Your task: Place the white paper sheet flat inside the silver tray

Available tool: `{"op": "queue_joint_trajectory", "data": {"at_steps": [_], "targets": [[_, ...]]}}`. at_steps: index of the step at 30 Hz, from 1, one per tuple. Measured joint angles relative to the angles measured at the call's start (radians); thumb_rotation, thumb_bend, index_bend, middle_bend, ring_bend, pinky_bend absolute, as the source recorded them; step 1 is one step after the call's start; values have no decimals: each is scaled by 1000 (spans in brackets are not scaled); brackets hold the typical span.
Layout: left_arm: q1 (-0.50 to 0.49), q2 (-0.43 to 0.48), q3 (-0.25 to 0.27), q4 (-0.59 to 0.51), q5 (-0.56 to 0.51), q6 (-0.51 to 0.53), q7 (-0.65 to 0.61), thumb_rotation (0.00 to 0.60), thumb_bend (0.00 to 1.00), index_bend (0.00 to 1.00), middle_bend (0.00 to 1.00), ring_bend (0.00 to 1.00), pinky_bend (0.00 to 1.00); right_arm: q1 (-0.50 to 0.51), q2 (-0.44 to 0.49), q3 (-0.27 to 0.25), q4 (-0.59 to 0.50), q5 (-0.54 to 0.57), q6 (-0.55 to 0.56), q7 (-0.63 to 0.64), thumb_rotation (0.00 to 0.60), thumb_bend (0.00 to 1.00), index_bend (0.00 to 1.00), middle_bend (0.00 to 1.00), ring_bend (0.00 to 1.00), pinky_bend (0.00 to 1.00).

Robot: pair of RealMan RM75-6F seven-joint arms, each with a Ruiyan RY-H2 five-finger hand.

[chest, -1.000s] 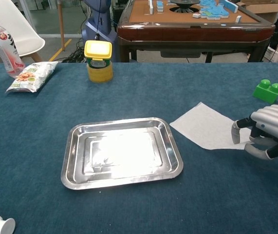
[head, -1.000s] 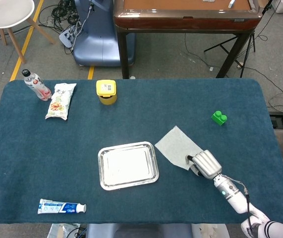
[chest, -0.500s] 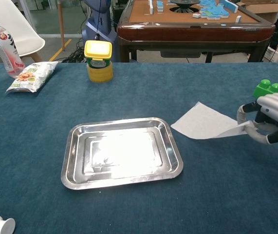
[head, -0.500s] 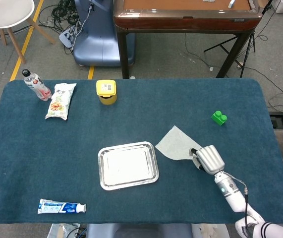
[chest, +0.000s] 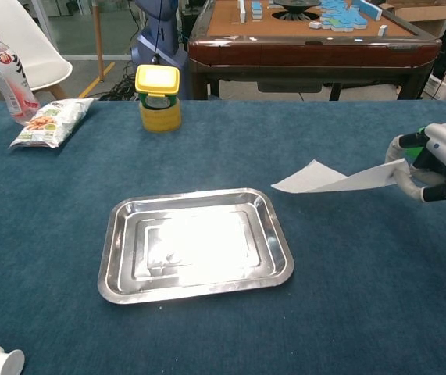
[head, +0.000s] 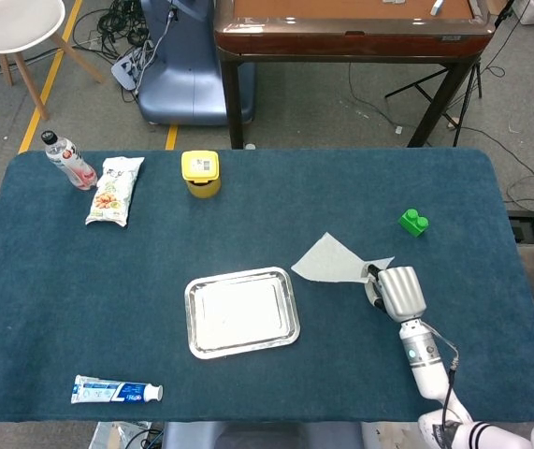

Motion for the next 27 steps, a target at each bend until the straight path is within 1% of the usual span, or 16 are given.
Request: {"op": "queue_joint_trajectory", "data": {"at_steps": [8,11,21,27], "targets": [[0,1,-1,0,-1,0,0,600,294,302,352,286,508,3,-52,46,20,15,54,21,600,572,575,1000,1000,1000],[0,1,0,0,-1,-1,0,600,294,302,352,286,508,16,-71,51,41,4,60,40,600,573,575,1000,1000,1000],[2,4,-2,-1,-2,4,-2,600,294,302,352,286,508,80,-145,52,114,-52,70,79,600,572,580,1000,1000,1000],[6,10,-3,-5,-2,11,-4,600,294,302,352,285,508,103,-172,29,140,-92,74,107,600,573,583,1000,1000,1000]]}}
